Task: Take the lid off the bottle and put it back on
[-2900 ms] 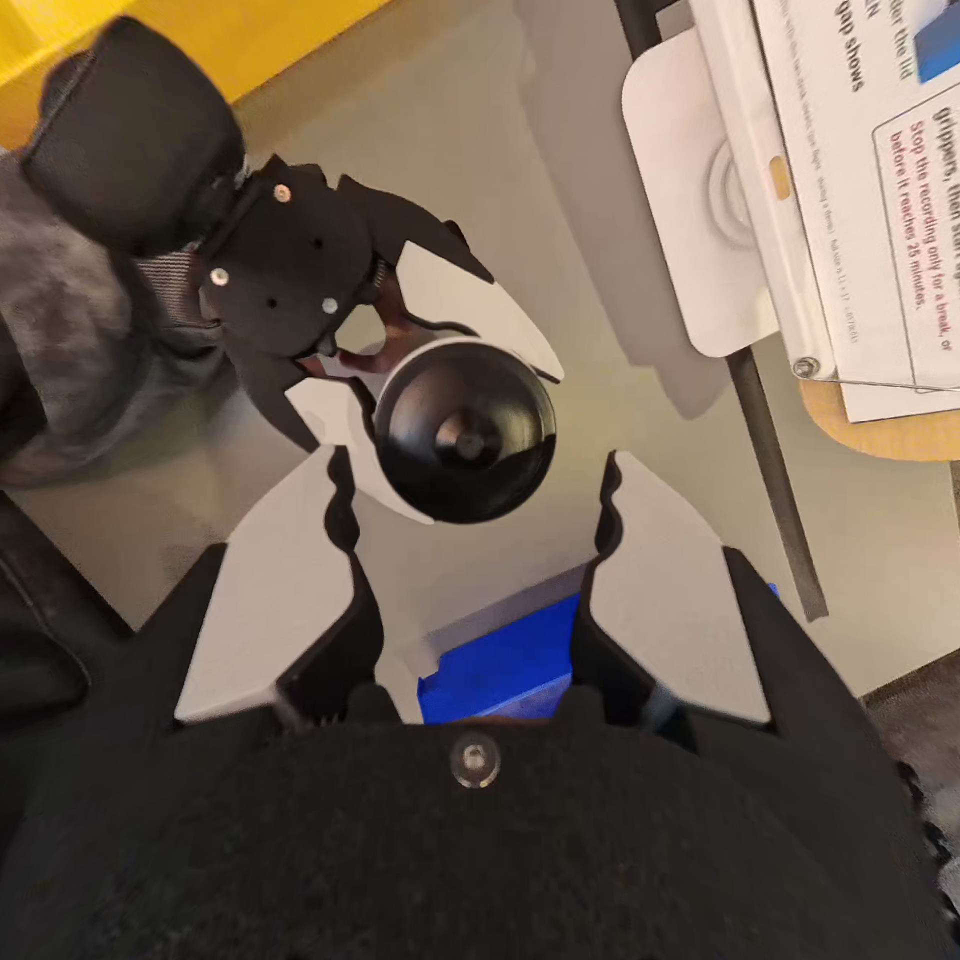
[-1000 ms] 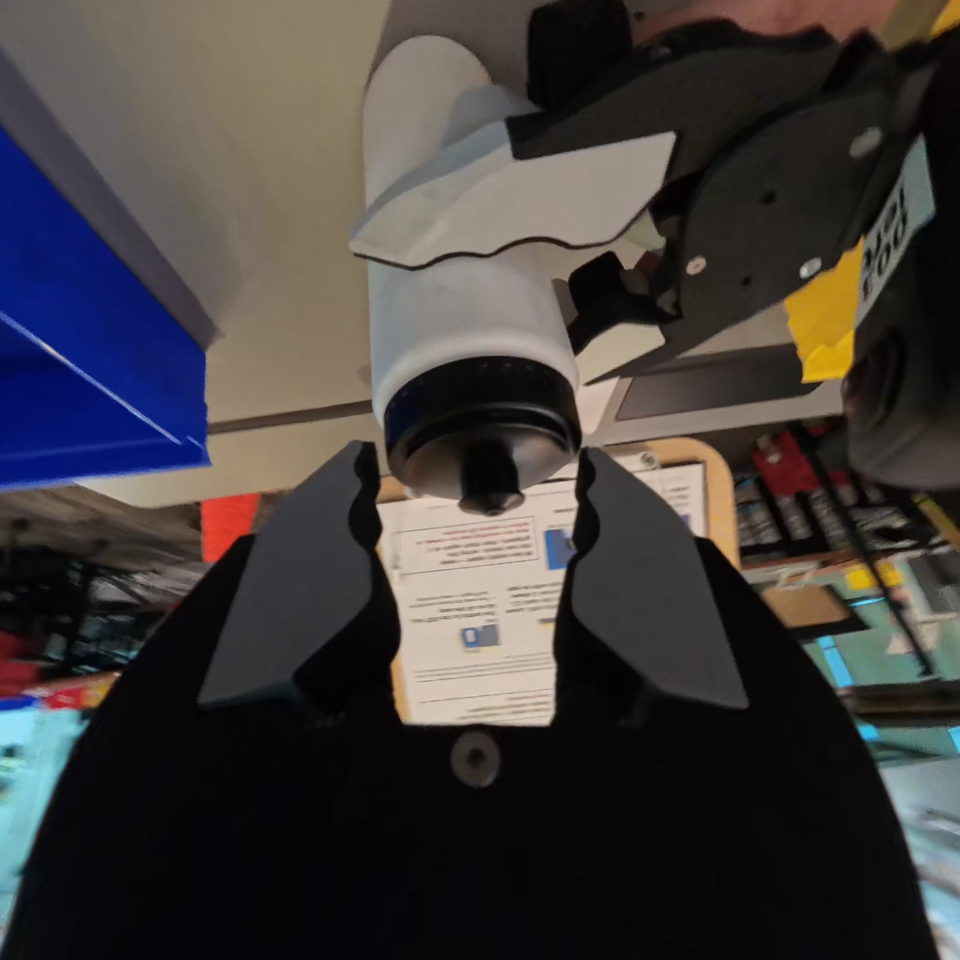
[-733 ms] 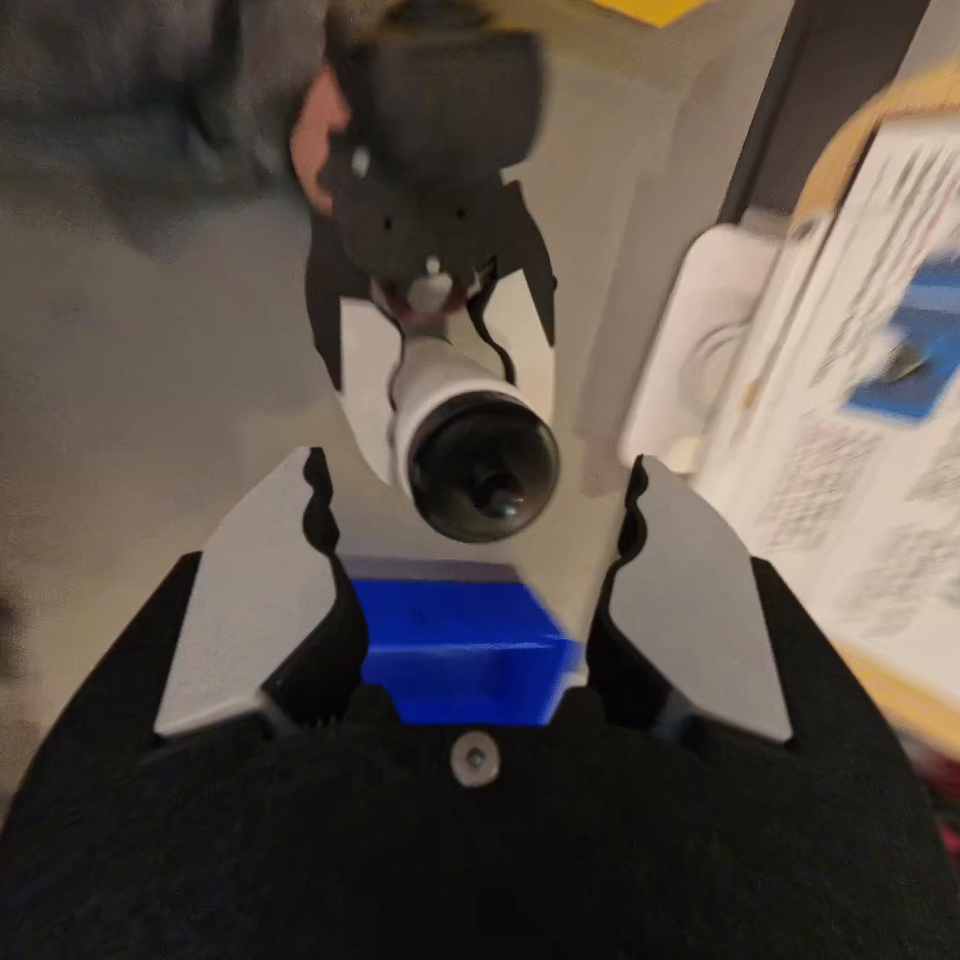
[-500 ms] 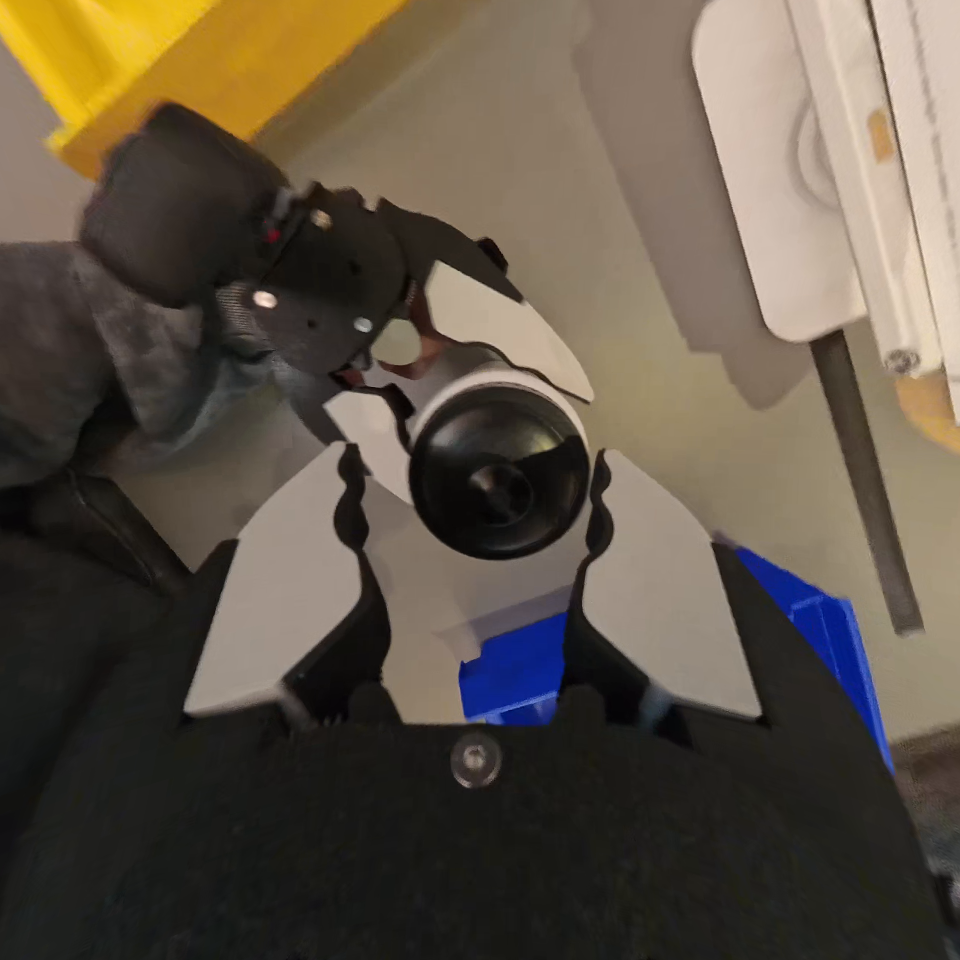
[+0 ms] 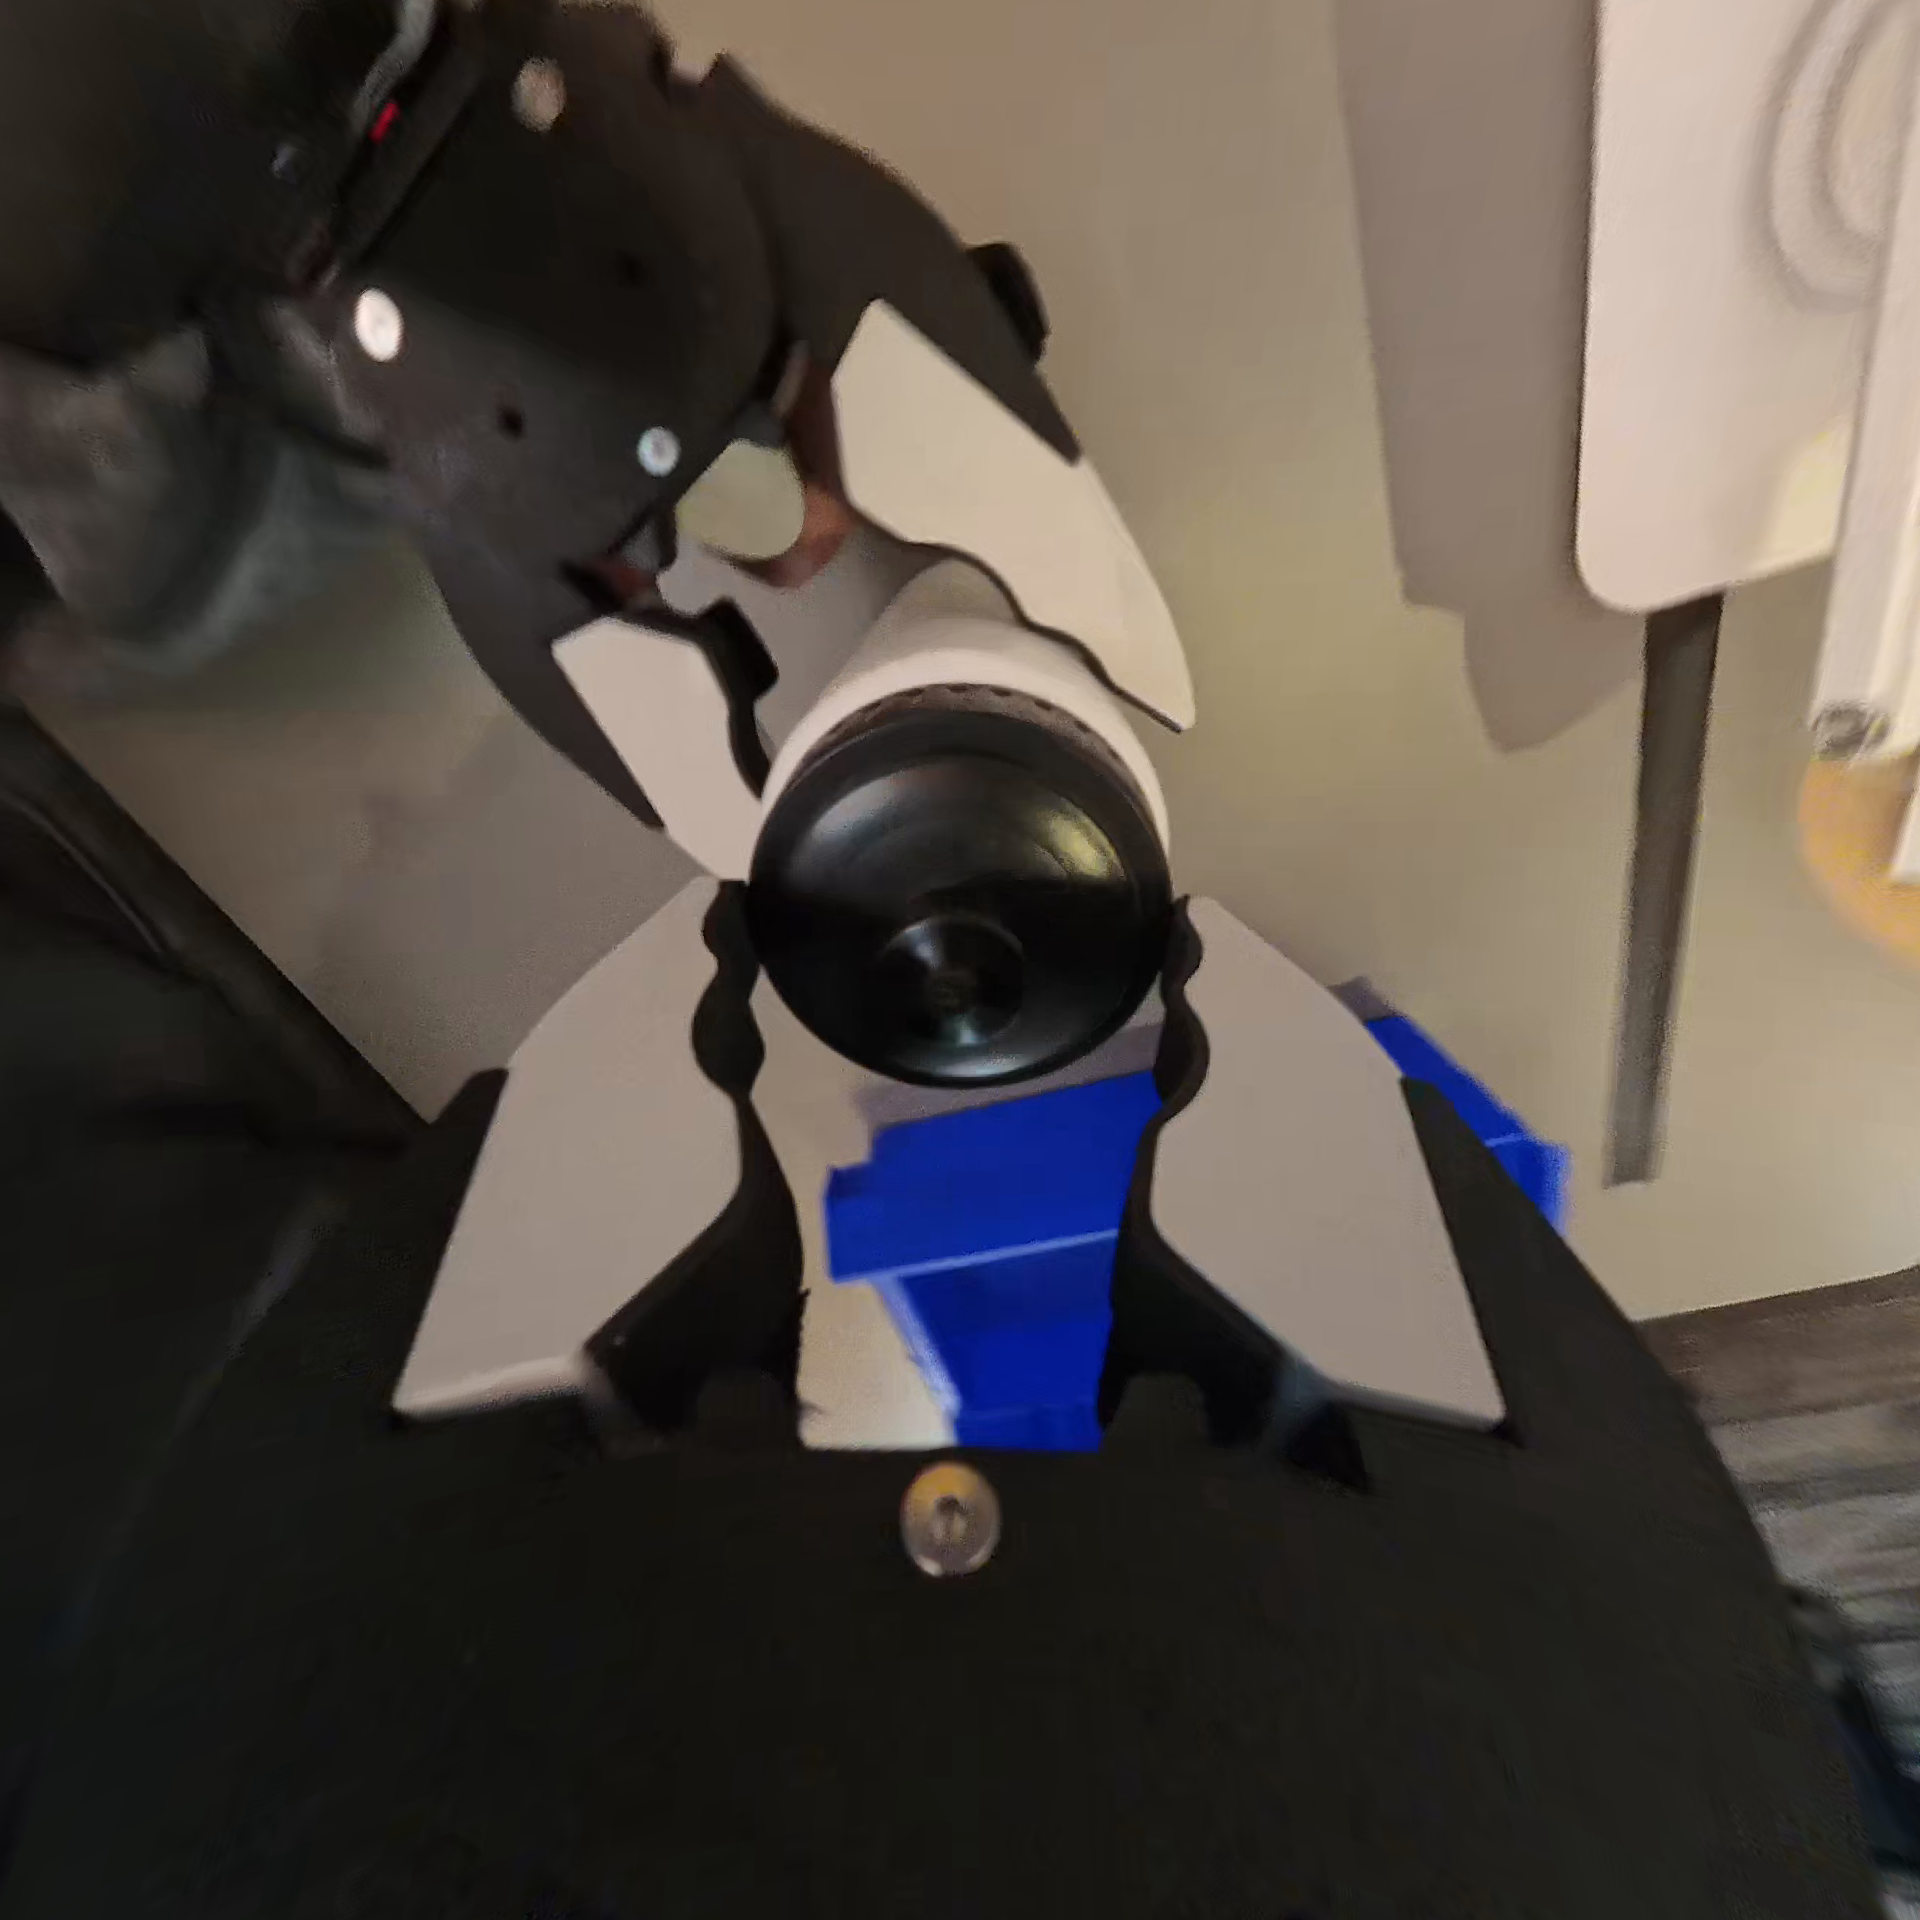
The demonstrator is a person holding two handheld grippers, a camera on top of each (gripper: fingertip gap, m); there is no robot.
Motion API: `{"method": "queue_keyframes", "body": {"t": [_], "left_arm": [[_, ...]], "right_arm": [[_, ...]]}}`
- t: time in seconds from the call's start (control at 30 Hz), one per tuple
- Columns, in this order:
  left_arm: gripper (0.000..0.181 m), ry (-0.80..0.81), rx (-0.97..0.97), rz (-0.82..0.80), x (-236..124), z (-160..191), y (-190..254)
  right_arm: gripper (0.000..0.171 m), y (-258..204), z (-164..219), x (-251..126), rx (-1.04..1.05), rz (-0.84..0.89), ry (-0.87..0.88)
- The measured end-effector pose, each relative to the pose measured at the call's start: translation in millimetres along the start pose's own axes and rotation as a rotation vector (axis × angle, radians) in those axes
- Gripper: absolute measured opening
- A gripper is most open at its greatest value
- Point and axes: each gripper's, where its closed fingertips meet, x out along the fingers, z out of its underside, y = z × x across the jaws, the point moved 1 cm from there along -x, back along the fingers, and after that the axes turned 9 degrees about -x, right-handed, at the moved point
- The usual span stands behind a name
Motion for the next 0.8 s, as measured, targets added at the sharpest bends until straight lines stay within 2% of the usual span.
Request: {"method": "queue_keyframes", "body": {"t": [0.23,0.43,0.53,0.6,0.67,0.77,0.8], "left_arm": [[0.087,-0.002,-0.009,0.016,2,0,2],[0.087,0.002,-0.016,0.025,1,0,2],[0.087,0.002,-0.017,0.027,0,0,1],[0.087,0.002,-0.017,0.027,0,0,2],[0.087,0.001,-0.020,0.028,1,0,1],[0.087,0.000,-0.020,0.027,0,1,2],[0.087,-0.001,-0.022,0.028,0,1,2]], "right_arm": [[0.074,9,2,-4,-0.762,0.089,-0.153],[0.074,17,-4,-8,-1.478,0.326,-0.422],[0.073,17,-11,-10,-1.776,0.465,-0.478],[0.073,17,-12,-11,-1.887,0.527,-0.489],[0.073,17,-13,-11,-1.902,0.575,-0.471],[0.068,17,-8,-15,-1.776,0.610,-0.402],[0.079,18,-9,-19,-1.689,0.632,-0.349]]}}
